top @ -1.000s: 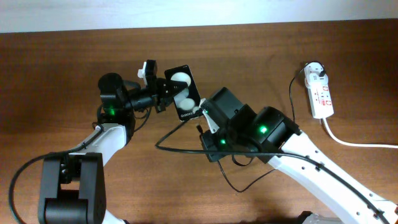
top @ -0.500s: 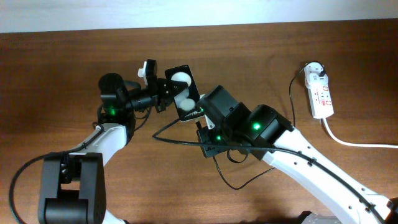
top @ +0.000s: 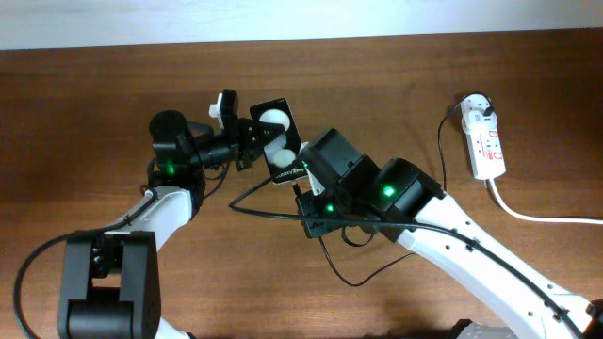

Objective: Plug charger to phone and switch on socket
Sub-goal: 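Bring the USB-C plug with the right gripper to the phone's bottom port, then push the plug into the phone port with the right gripper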

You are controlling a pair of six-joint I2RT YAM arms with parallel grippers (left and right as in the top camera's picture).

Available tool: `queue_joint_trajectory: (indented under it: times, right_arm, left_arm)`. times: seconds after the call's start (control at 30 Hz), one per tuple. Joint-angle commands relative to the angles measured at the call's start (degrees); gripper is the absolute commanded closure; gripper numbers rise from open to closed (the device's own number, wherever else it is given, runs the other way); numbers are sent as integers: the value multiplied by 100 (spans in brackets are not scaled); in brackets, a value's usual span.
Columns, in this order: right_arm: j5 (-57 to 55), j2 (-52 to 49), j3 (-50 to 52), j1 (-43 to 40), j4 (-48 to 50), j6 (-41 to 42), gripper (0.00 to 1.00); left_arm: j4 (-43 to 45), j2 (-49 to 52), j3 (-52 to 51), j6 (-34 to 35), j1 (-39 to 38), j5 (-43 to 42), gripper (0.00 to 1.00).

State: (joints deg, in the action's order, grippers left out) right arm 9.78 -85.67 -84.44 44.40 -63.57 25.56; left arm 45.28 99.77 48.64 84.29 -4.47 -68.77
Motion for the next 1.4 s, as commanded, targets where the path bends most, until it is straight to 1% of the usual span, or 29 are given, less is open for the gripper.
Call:
queue_joint_trajectory:
  times: [0.0,0.07,0.2,0.43,0.53,0.7,0.8,0.87,0.93,1.0,1.27,1.33,1.37]
  right_arm:
    - [50,0,31,22,20,44,96]
    - [48,0,31,22,22,46,96]
    - [52,0,31,22,20,46,96]
    - [52,0,31,22,22,52,96]
    - [48,0,31,22,96,177,96]
    - [-15,0,28,22,254,177,96]
    - [-232,0,28,22,304,179,96]
    - [-293,0,28,22,306,197,96]
    - [-293,0,28,22,374,197,96]
    - [-295,0,28,22,455,197,96]
    - [-299,0,28,22,682,195,96]
    - [-297,0,28,22,636,195,93]
    - [-297,0,28,22,577,195,90]
  left_arm:
    - [57,-35,140,55,15,-201,100]
    - [57,-35,140,70,15,-273,100]
    - [57,-35,140,356,15,-350,100]
    - [57,-35,140,352,13,-352,100]
    - [59,-35,140,348,13,-352,100]
    - [59,-35,140,92,13,-452,100]
    - [63,-35,140,90,13,-533,100]
    - [208,-35,140,85,13,-590,100]
    - [688,-35,140,87,13,-675,100]
    - [866,-35,140,90,9,-748,100]
    - [870,-35,133,90,-111,-1027,100]
    - [870,-35,133,87,-111,-1023,100]
    - [870,-35,133,87,-109,-975,100]
